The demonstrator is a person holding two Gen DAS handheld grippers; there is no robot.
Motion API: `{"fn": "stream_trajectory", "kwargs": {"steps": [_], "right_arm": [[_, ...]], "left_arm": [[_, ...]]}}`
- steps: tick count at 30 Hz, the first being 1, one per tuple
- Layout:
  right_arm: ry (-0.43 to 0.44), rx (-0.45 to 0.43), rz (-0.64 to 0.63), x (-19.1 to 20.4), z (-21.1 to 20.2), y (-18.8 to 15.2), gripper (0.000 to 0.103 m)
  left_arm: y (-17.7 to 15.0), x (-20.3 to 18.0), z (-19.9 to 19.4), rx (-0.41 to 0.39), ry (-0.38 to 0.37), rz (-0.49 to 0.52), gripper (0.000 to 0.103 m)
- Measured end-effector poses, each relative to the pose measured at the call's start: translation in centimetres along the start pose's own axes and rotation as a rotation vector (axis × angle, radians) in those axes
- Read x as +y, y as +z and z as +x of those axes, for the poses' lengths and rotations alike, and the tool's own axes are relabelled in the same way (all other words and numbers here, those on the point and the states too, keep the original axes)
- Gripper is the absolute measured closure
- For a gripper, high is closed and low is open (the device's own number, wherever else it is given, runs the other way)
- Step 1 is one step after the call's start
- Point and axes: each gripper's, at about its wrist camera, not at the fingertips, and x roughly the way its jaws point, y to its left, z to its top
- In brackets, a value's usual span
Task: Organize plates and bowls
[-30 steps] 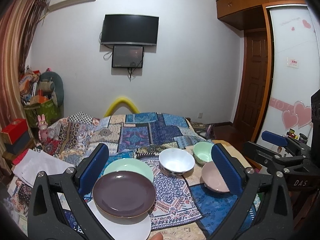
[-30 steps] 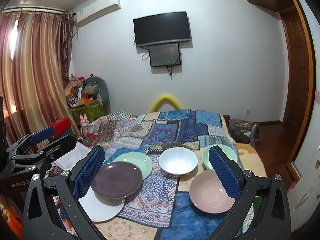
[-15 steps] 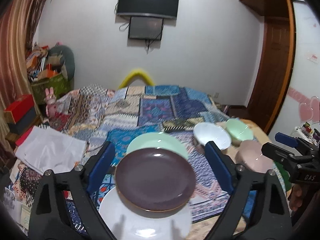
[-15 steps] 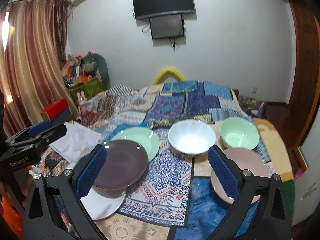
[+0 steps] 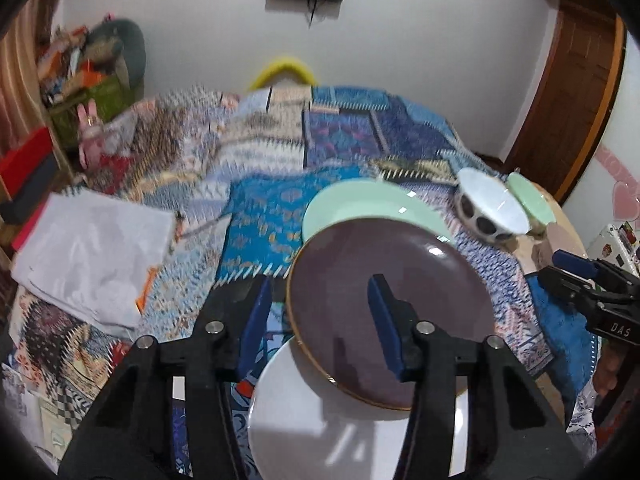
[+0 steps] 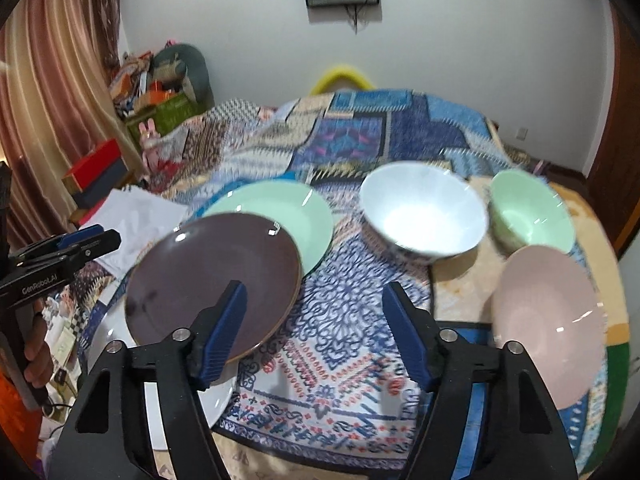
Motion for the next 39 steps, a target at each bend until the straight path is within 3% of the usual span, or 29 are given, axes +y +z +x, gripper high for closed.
{"fn": "stream_trajectory", "kwargs": {"steps": [6, 14, 24, 30, 39], "right_arm": [[0.01, 0.086, 0.01, 0.4, 3.2, -0.2, 0.051], [0.068, 0.188, 0.068, -0.2, 6.0, -0.8, 0.067], [0.133, 0.21, 0.098, 0.5, 7.2, -0.4, 0.079], [0.146, 0.21, 0.11, 0.4, 7.4, -0.5, 0.079], [0.136, 0.202, 0.104, 0.4, 7.2, -0.2, 0.079]], "left_arm": [[0.2, 2.3, 3.7, 0.104, -0.025, -0.025, 0.065], [0.2, 2.9, 6.2, 0.167, -0.077, -0.028, 0.077], [0.4, 2.7, 7.2, 0.218, -0.141, -0.023, 0.079], [0.5, 2.3, 7.3, 0.233, -0.137, 0.006, 0.08], [0.5, 0.8, 6.3, 0.205, -0.069, 0.056, 0.08]]}}
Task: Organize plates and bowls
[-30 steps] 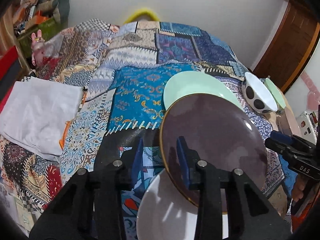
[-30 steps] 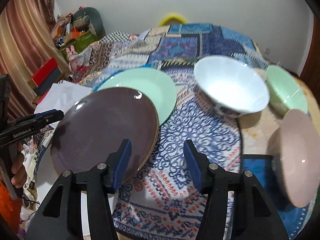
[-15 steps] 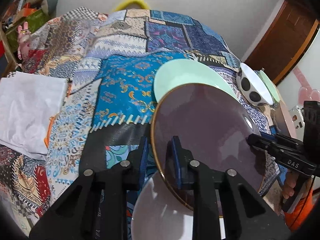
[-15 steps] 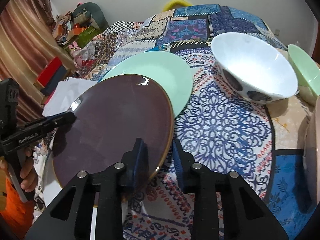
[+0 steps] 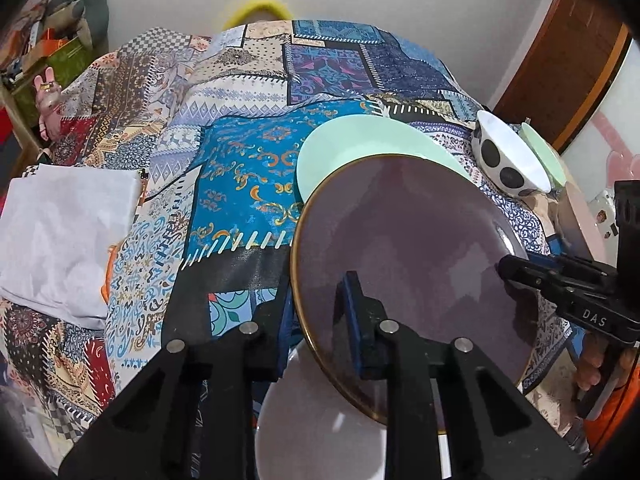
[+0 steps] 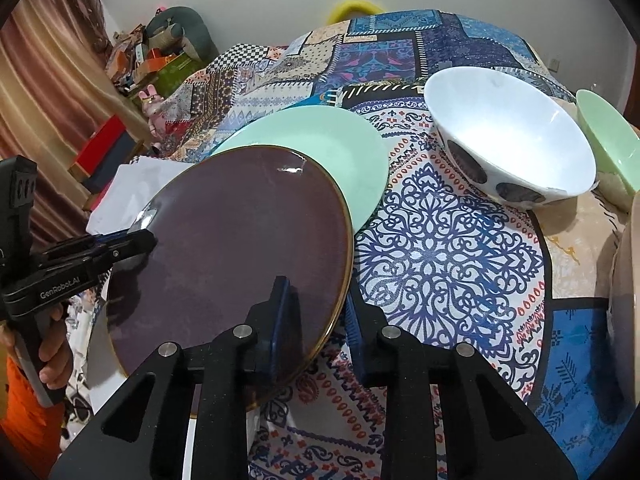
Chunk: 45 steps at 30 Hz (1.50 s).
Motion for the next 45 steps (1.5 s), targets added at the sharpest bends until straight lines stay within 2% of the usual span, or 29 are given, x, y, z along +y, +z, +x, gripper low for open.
{"fn": "stream_trajectory", "kwargs": {"steps": [13, 27, 45], "right_arm": [[0.0, -0.02, 0.008, -0.8, -1.9, -0.5, 0.079], [-0.002, -0.069, -0.01, -1.8, -6.1, -1.4, 0.079], [-0.028, -0.107, 0.019, -4.7, -10.3, -4.4, 0.079]], "left_arm": [[-0.5, -2.2, -1.7, -0.014, -0.012, -0.003, 0.08], [-1.7, -5.9, -5.2, -0.046, -0.032, 0.005, 0.08], [-3.9, -12.4, -6.5, -0.014, -0.059, 0.035, 0.08]]}}
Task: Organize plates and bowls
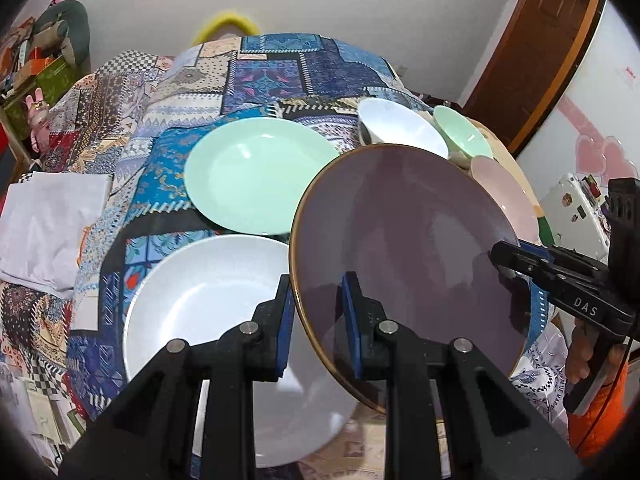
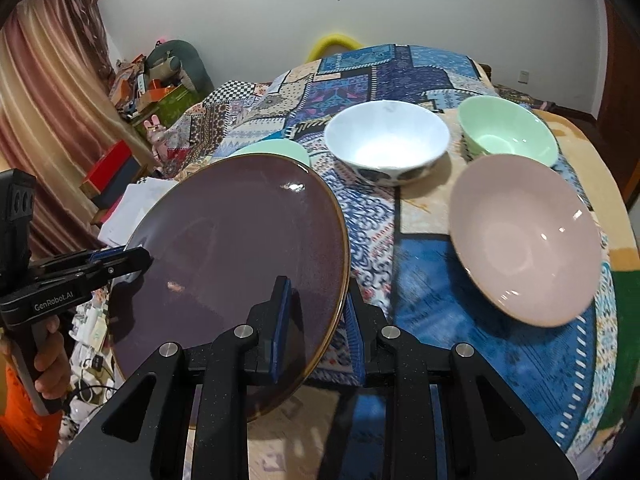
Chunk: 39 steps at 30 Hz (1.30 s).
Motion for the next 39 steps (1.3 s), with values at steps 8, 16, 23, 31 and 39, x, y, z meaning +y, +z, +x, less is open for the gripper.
{"fn": "stream_trajectory", "kwargs": {"steps": [8, 16, 23, 31, 39], "right_arm": [[-0.008, 0.007, 0.023, -1.7, -0.7, -1.3, 0.079], [-0.027, 0.037, 0.045, -3.3, -0.4, -2.5, 0.079], [-0.035, 0.064, 0.078, -5.2, 0.1, -3.4, 0.079], [-0.036, 0.081, 0.109, -6.6, 0.9, -3.7, 0.079], [-0.037, 0.082, 0.123, -7.4, 1.2, -3.7, 0.079]], "left_arm": [[-0.8, -2.0, 1.5, 0.045, -0.014, 0.011, 0.08], [-1.5, -3.5, 3.7, 0.095, -0.027, 0.03, 0.08], [-1.7, -4.4, 5.7, 0.134, -0.024, 0.054, 0.08], [-1.5, -5.0, 7.4, 0.16, -0.017, 0.066, 0.08], [-1.3, -5.2, 8.4, 0.178, 0.004, 0.071, 0.079]]}}
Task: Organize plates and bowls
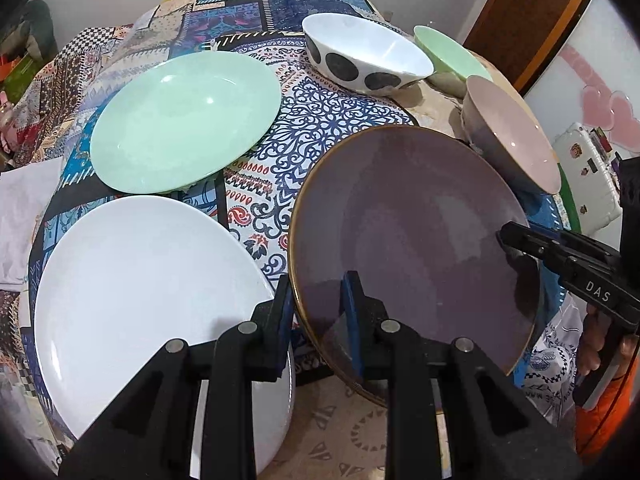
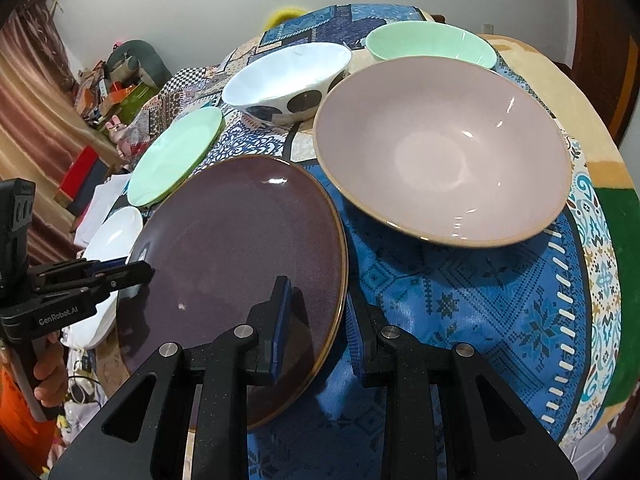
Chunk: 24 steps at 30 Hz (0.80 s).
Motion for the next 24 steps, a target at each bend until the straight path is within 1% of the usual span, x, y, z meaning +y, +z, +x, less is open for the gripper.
{"fn": "stream_trajectory", "kwargs": {"steps": [7, 10, 15, 18, 19, 21, 22, 24], "right_arm": [[-0.006, 0.006, 0.003, 0.0, 0.2, 0.0, 0.079], [-0.002, 0.011, 0.0, 0.0, 0.2, 0.1, 0.077], [-0.011, 0.004, -0.009, 0.1, -0.9, 0.1, 0.077], [-0.021, -0.002, -0.011, 0.1, -1.7, 0.0, 0.077], [-0.026, -0.006, -0.013, 0.2, -1.9, 0.1, 0.077], [-0.026, -0.019, -0.021, 0.4, -2.6, 0.1, 0.076], [-0.026, -0.026, -0.026, 0.7, -2.9, 0.1, 0.075], [-0.028, -0.041, -0.036, 1.2, -3.4, 0.2, 0.069]], "left_arm": [[0.3, 0.2, 0.5, 0.014, -0.006, -0.009, 0.079], [0.4, 0.2, 0.5, 0.021, -0.01, -0.011, 0.079], [0.1, 0.1, -0.2, 0.009, -0.004, -0.008, 0.079], [-0.2, -0.1, -1.1, -0.007, 0.004, -0.009, 0.074], [-0.3, -0.2, -1.6, -0.022, 0.014, -0.003, 0.071], [-0.6, -0.3, -2.9, -0.056, 0.039, 0.01, 0.06], [-0.7, -0.3, -3.4, -0.07, 0.046, 0.013, 0.052], [-0.8, -0.1, -4.8, -0.109, 0.054, 0.016, 0.049]]}}
